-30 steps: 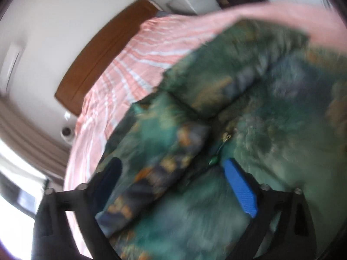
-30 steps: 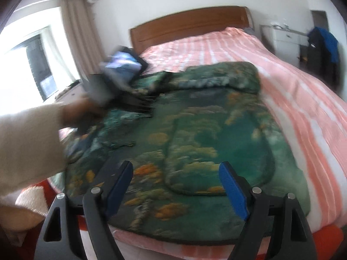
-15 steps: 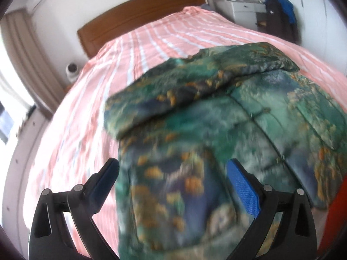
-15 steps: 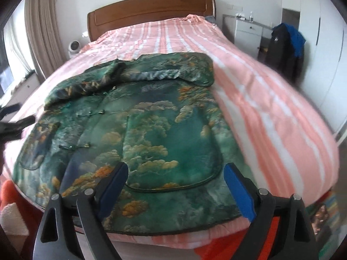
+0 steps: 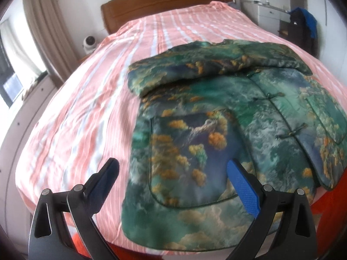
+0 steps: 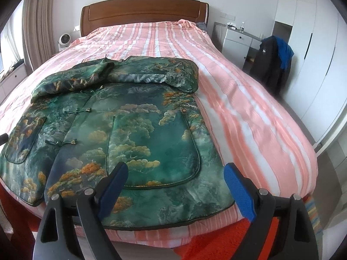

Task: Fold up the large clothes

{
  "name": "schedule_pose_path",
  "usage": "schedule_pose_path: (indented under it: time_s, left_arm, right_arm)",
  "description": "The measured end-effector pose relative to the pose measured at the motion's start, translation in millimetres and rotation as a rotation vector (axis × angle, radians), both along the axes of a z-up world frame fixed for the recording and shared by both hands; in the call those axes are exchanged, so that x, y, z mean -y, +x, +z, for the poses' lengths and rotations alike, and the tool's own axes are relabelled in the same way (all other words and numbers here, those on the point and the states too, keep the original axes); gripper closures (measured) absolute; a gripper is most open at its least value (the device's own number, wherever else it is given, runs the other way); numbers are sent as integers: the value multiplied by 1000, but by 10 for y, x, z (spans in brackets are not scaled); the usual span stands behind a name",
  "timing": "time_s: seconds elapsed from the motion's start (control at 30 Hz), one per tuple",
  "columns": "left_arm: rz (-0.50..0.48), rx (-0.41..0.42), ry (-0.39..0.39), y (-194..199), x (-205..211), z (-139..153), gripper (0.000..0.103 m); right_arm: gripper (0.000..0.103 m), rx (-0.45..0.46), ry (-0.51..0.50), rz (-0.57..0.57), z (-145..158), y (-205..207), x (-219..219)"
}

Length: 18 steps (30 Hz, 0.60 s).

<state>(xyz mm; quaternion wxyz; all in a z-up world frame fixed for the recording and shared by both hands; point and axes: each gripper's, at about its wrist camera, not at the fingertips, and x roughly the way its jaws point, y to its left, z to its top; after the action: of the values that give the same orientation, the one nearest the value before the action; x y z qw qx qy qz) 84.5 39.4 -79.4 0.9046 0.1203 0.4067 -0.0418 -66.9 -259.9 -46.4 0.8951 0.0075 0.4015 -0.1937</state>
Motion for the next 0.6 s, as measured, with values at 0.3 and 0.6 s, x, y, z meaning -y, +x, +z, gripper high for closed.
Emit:
schedule_pose_path:
  time_s: [0.3,0.6]
  left_arm:
    - [42,-25,-3,-32,-81,-107,3]
    - [66,-40,2,4,-153,-177,3]
  right_arm:
    - [14,-23,-26,-14,-55,-20,31]
    - [14,-42,-37,-13,-106,13,31]
